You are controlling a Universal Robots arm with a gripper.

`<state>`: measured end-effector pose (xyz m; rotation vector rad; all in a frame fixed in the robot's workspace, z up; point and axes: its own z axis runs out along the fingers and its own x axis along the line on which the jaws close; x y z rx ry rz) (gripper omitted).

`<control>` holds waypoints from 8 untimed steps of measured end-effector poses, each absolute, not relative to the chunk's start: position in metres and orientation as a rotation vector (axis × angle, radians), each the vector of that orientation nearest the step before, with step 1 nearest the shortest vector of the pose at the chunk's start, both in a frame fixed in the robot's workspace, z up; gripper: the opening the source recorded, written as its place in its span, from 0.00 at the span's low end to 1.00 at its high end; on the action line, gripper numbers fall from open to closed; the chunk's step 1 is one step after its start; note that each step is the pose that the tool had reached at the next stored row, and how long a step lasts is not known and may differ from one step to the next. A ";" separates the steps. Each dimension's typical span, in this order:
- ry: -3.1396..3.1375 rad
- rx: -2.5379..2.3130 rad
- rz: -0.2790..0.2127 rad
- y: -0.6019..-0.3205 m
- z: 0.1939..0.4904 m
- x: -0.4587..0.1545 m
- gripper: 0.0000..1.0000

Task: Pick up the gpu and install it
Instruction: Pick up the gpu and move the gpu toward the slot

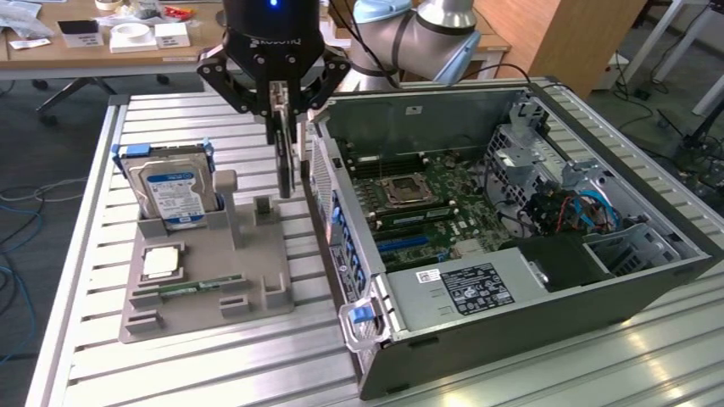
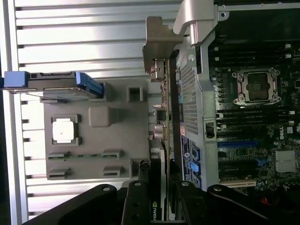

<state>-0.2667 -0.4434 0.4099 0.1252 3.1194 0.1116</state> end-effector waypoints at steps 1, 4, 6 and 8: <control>3.119 0.125 0.112 -0.443 0.410 -0.266 0.27; 3.119 0.125 0.112 -0.443 0.410 -0.263 0.27; 3.119 0.125 0.112 -0.443 0.410 -0.260 0.27; 3.119 0.125 0.112 -0.443 0.410 -0.258 0.27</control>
